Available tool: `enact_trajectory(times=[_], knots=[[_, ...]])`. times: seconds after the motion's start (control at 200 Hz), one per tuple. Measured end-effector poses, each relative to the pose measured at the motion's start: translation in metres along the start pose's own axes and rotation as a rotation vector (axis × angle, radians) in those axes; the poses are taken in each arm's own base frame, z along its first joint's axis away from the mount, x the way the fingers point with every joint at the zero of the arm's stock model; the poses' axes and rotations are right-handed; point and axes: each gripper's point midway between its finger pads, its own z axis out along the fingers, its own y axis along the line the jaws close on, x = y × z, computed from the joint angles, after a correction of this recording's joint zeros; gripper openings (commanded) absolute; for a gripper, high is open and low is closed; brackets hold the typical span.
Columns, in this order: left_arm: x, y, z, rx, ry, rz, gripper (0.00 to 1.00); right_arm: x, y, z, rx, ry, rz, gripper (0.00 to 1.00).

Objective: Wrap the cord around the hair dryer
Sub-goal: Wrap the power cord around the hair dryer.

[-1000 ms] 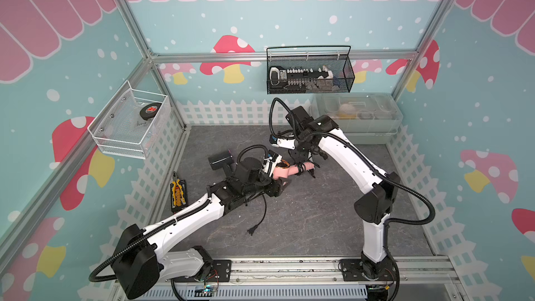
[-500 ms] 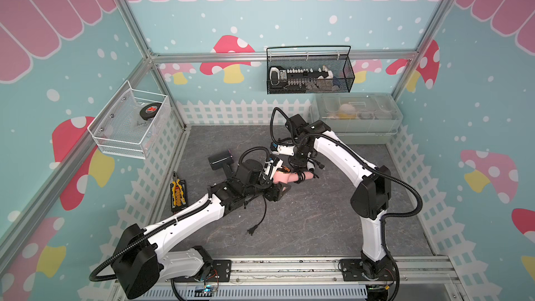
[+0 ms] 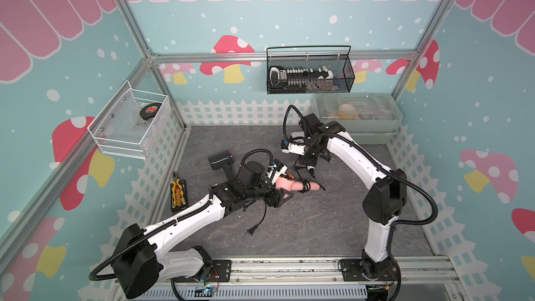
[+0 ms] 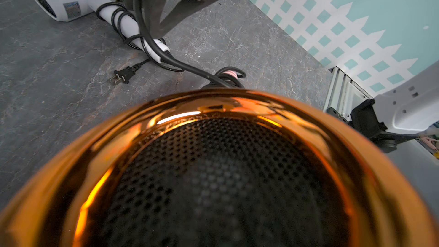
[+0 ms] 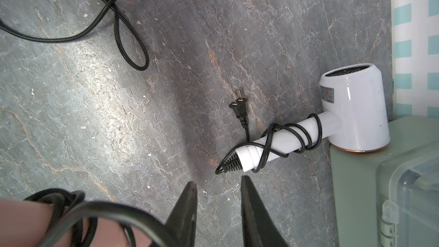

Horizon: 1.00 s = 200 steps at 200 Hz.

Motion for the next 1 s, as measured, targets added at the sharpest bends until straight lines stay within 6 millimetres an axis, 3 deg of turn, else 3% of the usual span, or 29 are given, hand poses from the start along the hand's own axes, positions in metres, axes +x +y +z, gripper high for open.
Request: enact_trajectory(times=[0.26,0.71,1.001], knots=[[-0.002,-0.012,-0.002,0.065,0.003,0.004,0.0,-0.001,0.001,0.0,-0.021,-0.027,-0.005,0.38],[-0.014,-0.028,-0.009,0.133,-0.021,0.038,0.0,-0.002,0.014,0.007,-0.114,-0.108,-0.003,0.68],[-0.015,-0.033,-0.01,0.161,-0.023,0.043,0.0,-0.001,0.022,0.005,-0.146,-0.137,-0.001,0.73]])
